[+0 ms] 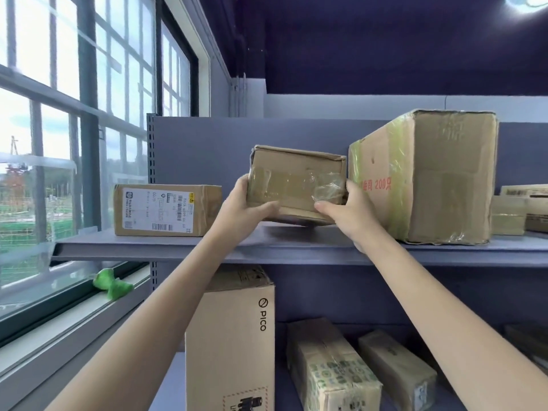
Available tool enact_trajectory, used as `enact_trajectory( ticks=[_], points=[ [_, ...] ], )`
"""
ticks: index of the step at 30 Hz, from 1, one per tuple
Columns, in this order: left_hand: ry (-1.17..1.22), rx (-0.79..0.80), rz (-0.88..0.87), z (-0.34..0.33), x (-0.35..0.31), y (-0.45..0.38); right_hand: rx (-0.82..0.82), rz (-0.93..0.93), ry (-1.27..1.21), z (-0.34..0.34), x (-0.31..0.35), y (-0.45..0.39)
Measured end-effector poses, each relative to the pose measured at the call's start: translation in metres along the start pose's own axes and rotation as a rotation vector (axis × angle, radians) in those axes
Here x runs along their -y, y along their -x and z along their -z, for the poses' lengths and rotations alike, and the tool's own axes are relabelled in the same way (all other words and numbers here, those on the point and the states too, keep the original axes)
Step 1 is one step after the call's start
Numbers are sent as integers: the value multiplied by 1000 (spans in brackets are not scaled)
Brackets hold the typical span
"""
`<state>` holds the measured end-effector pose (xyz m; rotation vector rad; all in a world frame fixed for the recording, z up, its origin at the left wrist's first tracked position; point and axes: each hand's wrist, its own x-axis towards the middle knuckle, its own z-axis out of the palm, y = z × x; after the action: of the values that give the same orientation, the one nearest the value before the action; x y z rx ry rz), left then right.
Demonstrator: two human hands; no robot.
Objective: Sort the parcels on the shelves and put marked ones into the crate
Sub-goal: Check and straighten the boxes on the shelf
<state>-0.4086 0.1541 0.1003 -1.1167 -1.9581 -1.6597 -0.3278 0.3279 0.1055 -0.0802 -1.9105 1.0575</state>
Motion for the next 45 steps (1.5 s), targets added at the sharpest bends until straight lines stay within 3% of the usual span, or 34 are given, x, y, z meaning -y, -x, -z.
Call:
enact_trajectory(
  ticks=[6,10,17,20,22,27,33,36,38,45],
  points=[
    [-15,16,-221,7,-16,18,-55,41,-68,14,15,21],
    [-18,-75,-265,5,-27,30,-23,73,-28,24,18,35],
    [-10,-121,-367,-3,-43,44,42,284,237,34,32,61],
    [-2,-137,-415,-5,-54,48,-72,455,496,29,27,62],
    [18,-125,-427,-4,-62,47,-157,502,523,28,25,59],
    [-100,-142,-415,4,-70,42,-295,501,391,27,16,60],
    [-244,-233,-89,13,-33,39,-310,217,-157,32,16,63],
    [-76,-161,30,14,-18,43,-280,111,-384,37,18,63],
    [80,-132,-5,13,-15,47,-217,86,-488,37,22,65],
    [175,-215,-105,9,-25,53,-131,44,-506,34,21,73]
  ],
)
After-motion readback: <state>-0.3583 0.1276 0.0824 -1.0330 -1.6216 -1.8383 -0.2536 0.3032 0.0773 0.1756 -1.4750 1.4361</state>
